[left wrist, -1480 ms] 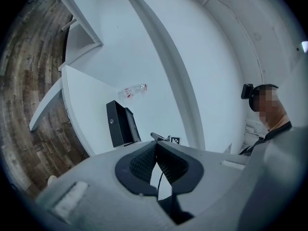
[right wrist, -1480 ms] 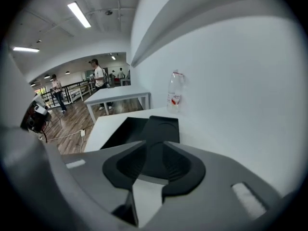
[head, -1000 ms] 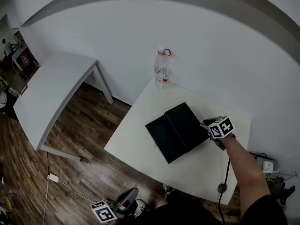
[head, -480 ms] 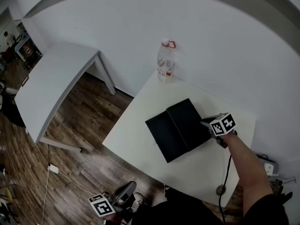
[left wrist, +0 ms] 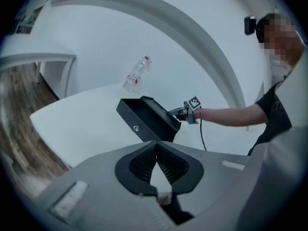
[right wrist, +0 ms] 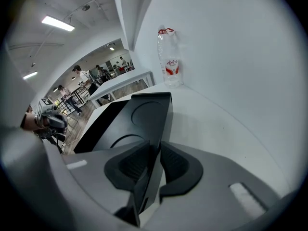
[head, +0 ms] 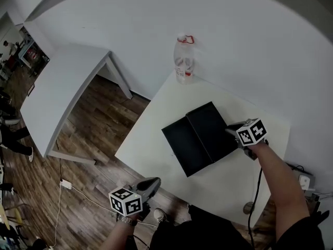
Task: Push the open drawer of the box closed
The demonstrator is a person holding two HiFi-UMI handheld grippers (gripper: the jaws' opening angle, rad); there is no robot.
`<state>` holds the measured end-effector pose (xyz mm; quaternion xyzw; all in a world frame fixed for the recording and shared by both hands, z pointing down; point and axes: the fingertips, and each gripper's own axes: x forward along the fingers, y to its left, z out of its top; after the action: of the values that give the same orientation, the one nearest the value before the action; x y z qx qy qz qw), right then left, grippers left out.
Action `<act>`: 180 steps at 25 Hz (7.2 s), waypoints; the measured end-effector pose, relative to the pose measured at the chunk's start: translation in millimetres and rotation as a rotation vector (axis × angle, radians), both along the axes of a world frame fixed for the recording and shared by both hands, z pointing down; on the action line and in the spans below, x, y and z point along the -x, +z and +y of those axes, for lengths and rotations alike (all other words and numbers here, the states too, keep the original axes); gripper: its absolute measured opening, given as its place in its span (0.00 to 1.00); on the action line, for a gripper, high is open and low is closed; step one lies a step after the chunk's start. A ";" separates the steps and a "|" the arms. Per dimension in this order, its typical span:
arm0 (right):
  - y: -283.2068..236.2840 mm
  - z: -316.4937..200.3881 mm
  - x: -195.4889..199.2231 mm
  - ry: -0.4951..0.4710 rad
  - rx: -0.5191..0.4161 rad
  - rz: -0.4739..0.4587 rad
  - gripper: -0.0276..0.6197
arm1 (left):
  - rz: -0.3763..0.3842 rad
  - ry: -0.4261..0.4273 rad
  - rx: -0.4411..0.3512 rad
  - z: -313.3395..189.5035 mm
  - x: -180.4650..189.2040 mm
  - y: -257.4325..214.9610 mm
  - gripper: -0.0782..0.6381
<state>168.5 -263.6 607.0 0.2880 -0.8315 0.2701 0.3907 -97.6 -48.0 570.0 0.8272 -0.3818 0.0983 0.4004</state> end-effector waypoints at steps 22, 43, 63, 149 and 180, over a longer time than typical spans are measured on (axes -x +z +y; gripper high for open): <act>-1.7 3.0 2.3 -0.028 0.017 0.008 0.16 | -0.704 0.526 -0.206 -90.6 -37.4 84.2 0.26; -0.6 3.0 2.4 -0.026 0.015 0.000 0.16 | -0.694 0.488 -0.224 -103.7 -48.7 70.5 0.21; -0.4 3.9 3.3 -0.023 0.015 -0.018 0.16 | -0.665 0.505 -0.215 -124.1 -81.4 74.1 0.21; -115.0 299.9 127.5 0.465 -0.107 -0.749 0.05 | 0.249 0.180 -0.061 134.2 63.8 -59.3 0.11; -155.0 415.9 223.2 0.424 -0.034 -0.946 0.05 | 0.461 0.332 -0.049 172.9 37.8 -97.4 0.11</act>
<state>-54.7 152.3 452.0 0.3030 -0.8449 0.4303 -0.0959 -135.4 124.9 472.5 0.8884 -0.1422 -0.0374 0.4349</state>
